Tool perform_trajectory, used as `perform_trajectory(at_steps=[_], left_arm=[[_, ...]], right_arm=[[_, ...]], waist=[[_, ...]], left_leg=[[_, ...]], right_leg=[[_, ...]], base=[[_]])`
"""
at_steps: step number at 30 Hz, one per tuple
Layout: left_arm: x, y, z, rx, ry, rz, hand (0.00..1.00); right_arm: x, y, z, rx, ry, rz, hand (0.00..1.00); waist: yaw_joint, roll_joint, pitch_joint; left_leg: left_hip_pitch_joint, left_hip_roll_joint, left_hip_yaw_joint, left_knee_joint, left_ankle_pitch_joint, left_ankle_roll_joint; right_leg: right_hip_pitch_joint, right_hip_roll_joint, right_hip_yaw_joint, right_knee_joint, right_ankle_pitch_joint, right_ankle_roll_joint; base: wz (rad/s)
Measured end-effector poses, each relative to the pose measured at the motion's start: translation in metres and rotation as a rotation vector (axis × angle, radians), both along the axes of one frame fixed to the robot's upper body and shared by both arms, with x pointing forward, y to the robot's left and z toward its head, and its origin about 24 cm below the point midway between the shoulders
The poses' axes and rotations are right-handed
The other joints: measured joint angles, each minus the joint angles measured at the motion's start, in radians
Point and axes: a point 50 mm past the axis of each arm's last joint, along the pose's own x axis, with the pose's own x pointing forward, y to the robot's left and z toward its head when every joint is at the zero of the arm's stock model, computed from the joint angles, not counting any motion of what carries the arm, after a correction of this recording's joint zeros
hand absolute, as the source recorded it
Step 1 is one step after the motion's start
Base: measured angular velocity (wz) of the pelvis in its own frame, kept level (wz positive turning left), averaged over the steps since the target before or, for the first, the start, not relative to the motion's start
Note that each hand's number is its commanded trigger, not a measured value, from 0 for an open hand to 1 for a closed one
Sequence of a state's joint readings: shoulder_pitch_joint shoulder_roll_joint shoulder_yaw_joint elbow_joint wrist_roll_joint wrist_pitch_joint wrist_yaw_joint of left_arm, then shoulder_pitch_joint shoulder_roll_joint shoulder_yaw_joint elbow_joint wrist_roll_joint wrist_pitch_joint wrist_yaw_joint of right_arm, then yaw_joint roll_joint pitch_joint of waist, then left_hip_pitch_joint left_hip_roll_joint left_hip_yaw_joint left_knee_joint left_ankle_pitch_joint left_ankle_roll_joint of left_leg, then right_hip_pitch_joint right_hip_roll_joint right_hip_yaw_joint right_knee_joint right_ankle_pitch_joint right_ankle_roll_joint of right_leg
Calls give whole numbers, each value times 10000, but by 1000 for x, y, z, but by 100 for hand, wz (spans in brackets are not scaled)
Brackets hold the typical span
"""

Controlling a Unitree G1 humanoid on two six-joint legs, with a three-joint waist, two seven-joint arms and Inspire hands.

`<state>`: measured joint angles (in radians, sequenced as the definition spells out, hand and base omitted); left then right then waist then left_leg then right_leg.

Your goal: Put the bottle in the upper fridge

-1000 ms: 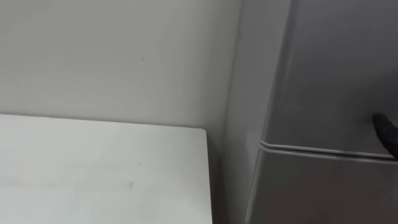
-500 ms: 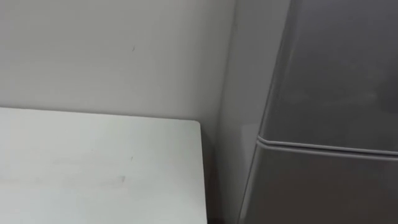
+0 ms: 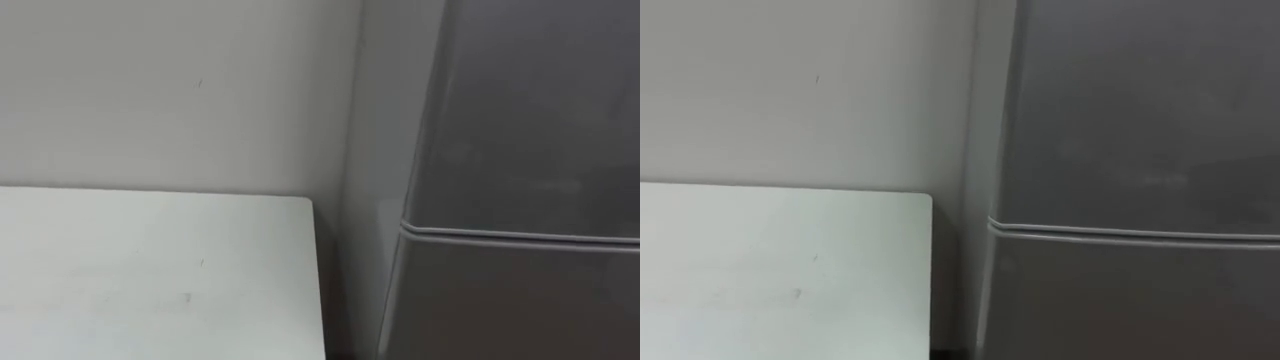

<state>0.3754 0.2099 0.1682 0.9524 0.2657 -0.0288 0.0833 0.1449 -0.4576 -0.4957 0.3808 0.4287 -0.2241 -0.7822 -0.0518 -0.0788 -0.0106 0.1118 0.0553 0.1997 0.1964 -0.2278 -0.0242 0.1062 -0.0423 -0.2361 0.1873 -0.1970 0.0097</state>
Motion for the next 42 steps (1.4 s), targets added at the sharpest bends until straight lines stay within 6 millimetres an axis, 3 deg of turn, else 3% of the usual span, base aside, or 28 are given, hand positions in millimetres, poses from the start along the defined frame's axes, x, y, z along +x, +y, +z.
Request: perform_trajectory(at_steps=[11,14,21,27,32,42], left_arm=[[-8,-1,1,229,-24,408,0],[-10,-2,1,185,3,457,0],[-16,-8,-1,83,51,868,0],[-21,-12,-4,-15,287,980,0],[-26,-20,-8,-247,542,1137,0],[-23,-28,-10,-470,387,922,0]], right_arm=[[-49,12,-67,3455,271,-1792,0],[-66,15,-85,4146,661,-2411,0],[-92,45,-125,5474,1906,-2729,0],[-110,70,-153,5885,4181,-2045,0],[-121,86,-167,6608,4890,-1589,0],[-120,110,-181,6391,7035,1533,0]], waist=[[5,246,91],[-80,284,86],[-231,399,43],[-212,535,86],[-191,672,85],[-116,732,85]], left_leg=[[133,-6,132,-46,-2,3],[102,-12,48,-103,-4,5],[158,-12,163,-109,-4,2],[378,-18,316,-102,-9,-1],[358,-8,307,-80,-59,-4],[362,-12,328,-50,-61,0]], right_leg=[[-6,-11,156,6,-47,15],[-22,-3,130,-4,-58,19],[-1,6,174,34,-61,12],[144,1,409,-7,-137,22],[84,12,410,61,-170,32],[-19,-12,414,207,-191,19]], base=[[-3],[6],[-3],[-8],[0],[0]])
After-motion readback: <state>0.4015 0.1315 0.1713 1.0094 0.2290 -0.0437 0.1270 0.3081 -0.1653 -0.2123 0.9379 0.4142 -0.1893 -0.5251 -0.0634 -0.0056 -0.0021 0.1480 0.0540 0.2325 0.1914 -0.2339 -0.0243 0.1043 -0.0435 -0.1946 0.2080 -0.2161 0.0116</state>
